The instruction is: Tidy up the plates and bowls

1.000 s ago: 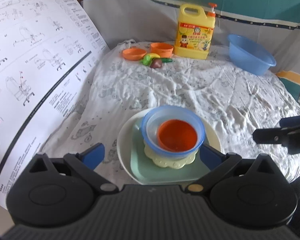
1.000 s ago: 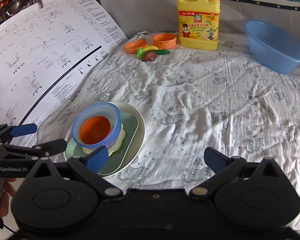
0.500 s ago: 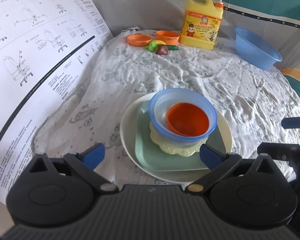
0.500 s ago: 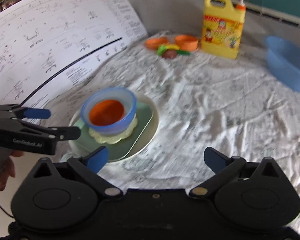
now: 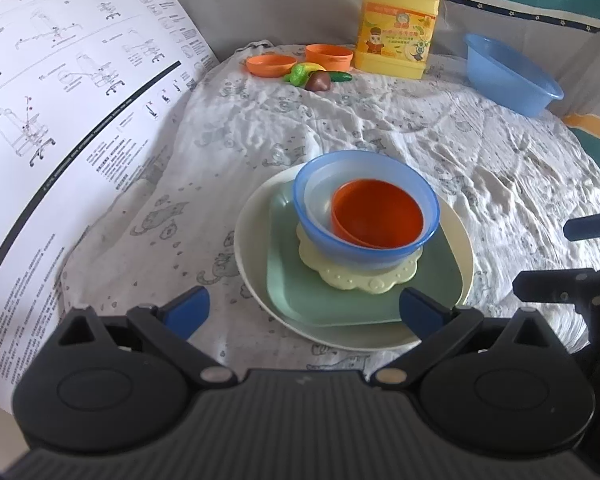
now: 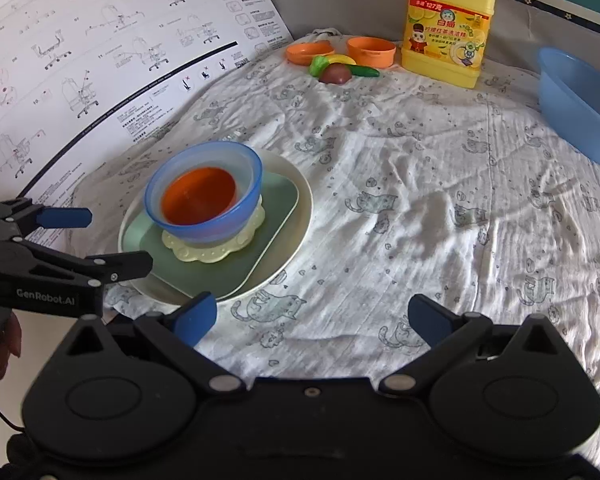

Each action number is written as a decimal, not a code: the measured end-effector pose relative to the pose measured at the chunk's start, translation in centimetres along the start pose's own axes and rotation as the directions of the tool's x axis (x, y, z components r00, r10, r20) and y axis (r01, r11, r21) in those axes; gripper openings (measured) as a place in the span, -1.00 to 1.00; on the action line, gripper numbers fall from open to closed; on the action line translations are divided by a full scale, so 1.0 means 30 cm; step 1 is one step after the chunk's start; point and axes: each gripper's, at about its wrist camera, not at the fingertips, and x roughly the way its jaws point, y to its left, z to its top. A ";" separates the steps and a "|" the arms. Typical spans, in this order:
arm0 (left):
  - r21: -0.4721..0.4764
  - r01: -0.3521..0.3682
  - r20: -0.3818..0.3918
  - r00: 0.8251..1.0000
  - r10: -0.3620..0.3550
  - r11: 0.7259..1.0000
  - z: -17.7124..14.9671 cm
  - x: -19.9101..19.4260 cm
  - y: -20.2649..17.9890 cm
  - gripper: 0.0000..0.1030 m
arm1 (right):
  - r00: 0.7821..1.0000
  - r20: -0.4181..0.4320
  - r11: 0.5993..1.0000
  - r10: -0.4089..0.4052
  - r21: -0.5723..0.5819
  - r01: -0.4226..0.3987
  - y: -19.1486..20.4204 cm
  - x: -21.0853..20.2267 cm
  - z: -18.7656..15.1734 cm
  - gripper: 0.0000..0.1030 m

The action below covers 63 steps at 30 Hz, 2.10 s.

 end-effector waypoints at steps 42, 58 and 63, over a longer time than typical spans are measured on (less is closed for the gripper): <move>0.013 0.001 -0.009 1.000 0.000 1.000 0.013 -0.012 -0.011 1.00 | 1.000 0.023 0.998 -0.020 0.062 0.018 0.010 -0.035 0.002 1.00; 0.026 0.040 -0.022 0.999 -0.040 0.999 0.002 -0.007 -0.019 1.00 | 1.000 0.019 0.998 -0.016 0.062 0.015 0.018 -0.033 -0.003 1.00; 0.036 0.029 -0.024 0.999 -0.028 0.999 0.003 -0.008 -0.019 1.00 | 1.000 0.021 0.998 -0.015 0.065 0.013 0.021 -0.035 -0.006 1.00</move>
